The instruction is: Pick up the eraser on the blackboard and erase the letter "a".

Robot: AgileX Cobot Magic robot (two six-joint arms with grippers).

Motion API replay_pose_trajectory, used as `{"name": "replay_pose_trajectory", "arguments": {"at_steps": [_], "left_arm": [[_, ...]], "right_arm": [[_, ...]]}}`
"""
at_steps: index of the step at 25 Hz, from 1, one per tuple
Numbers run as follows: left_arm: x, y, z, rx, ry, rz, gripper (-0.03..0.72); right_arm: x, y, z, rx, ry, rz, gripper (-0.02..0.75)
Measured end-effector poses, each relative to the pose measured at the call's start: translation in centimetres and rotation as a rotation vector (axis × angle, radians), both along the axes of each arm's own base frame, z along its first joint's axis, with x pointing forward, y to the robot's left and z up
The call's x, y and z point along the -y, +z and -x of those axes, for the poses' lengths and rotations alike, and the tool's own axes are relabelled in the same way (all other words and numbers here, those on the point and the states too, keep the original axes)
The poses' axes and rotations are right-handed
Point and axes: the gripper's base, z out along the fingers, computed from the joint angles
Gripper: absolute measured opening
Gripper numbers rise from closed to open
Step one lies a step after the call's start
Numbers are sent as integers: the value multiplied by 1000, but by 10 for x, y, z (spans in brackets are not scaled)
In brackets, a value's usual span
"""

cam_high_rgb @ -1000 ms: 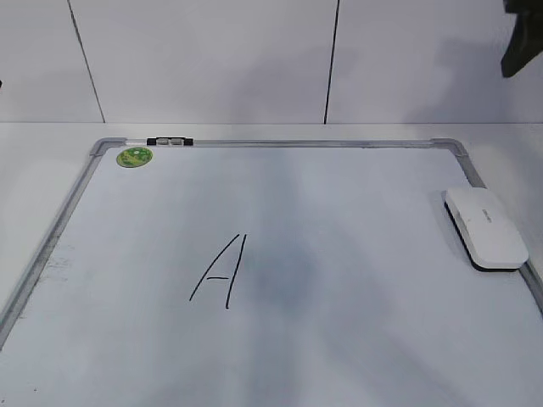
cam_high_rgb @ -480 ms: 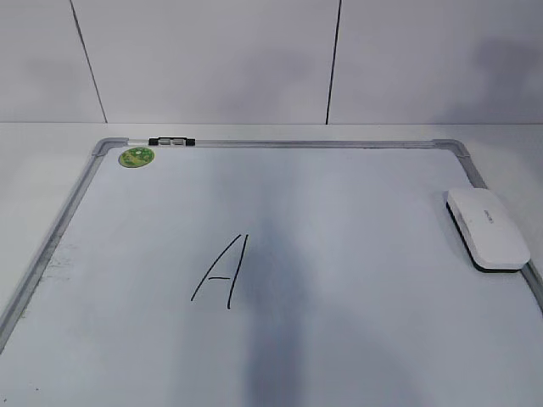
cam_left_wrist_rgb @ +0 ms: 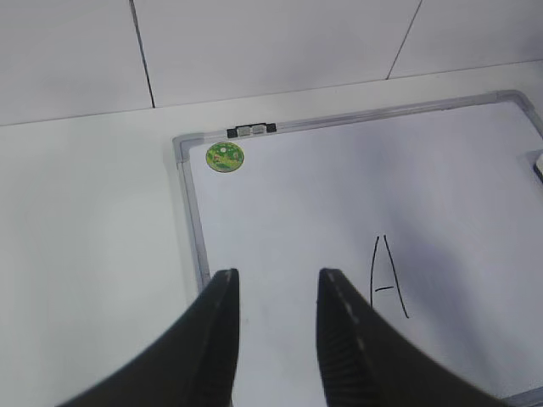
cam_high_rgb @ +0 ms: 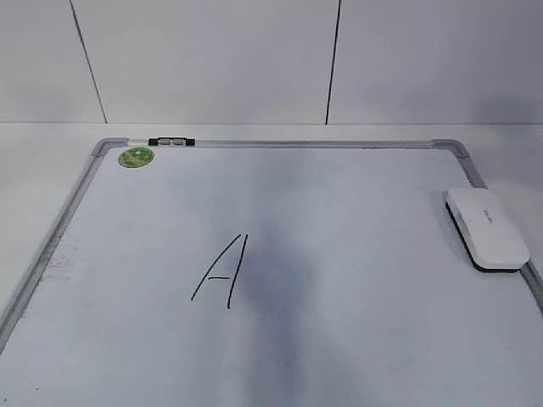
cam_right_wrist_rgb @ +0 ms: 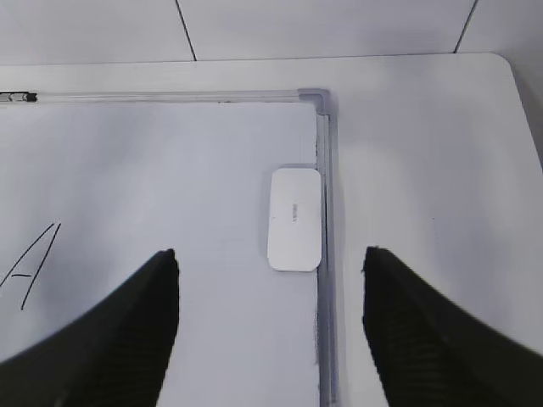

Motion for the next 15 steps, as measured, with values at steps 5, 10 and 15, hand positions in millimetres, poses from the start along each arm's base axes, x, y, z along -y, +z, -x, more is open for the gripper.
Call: {"name": "replay_pose_trajectory", "arguments": {"at_steps": [5,10,15], "left_arm": [[-2,6,38,76,0,5,237],[-3,-16,62,64,7,14,237],[-4,-47,83,44,8,12,236]], "right_arm": [[7,-14,36,36,3,-15,545],[13,-34,68,60,7,-34,545],[17,-54,91,80,18,-53,545]]}}
